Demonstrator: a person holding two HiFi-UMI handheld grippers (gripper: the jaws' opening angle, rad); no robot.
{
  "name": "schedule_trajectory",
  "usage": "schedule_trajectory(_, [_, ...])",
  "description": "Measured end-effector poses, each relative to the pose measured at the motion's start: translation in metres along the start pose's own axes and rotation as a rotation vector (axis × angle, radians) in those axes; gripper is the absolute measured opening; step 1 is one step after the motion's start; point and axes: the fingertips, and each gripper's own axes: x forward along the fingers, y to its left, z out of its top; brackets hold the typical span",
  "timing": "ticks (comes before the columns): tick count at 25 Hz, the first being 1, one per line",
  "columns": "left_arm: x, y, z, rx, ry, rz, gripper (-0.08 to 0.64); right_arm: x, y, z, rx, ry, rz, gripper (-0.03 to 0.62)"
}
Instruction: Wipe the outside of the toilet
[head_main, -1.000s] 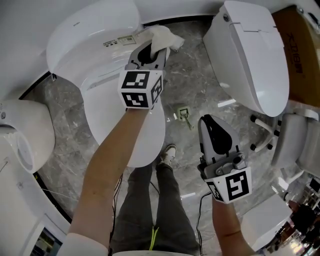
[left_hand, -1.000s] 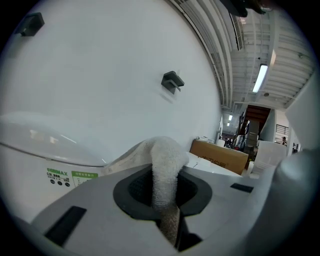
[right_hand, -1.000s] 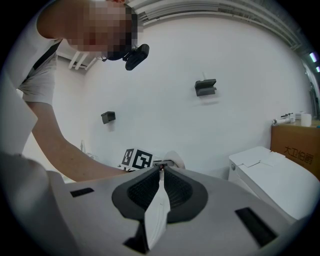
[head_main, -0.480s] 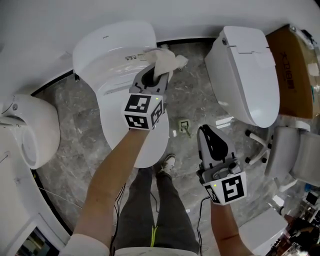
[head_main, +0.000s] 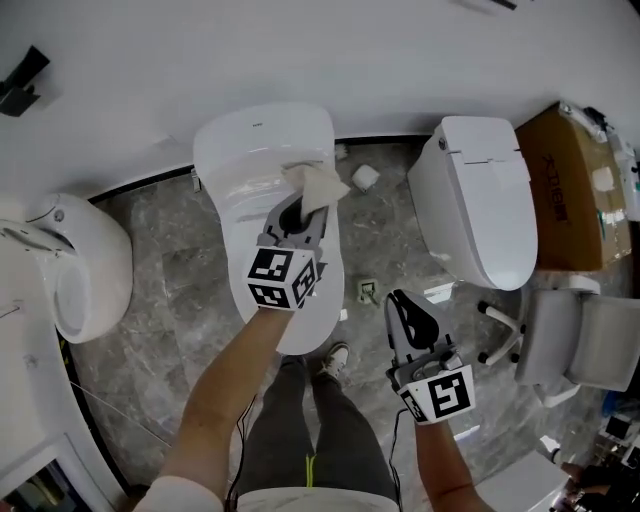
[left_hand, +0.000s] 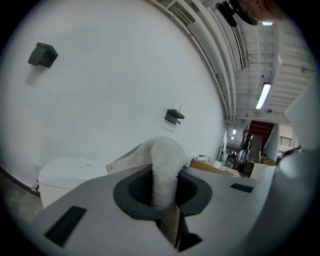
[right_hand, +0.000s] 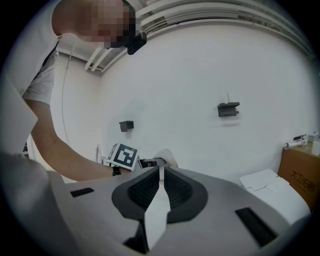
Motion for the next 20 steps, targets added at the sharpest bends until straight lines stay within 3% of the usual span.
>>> schedule_trajectory(9, [-0.098,-0.011,0.074,0.055,-0.045,0.022,0.059,-0.013,0.06,0.058,-0.019,-0.014,0.054,0.052])
schedule_trajectory(20, [-0.196,-0.048,0.185,0.195,-0.155,0.038,0.059,-0.03,0.126,0.134,-0.09,-0.07,0.157,0.052])
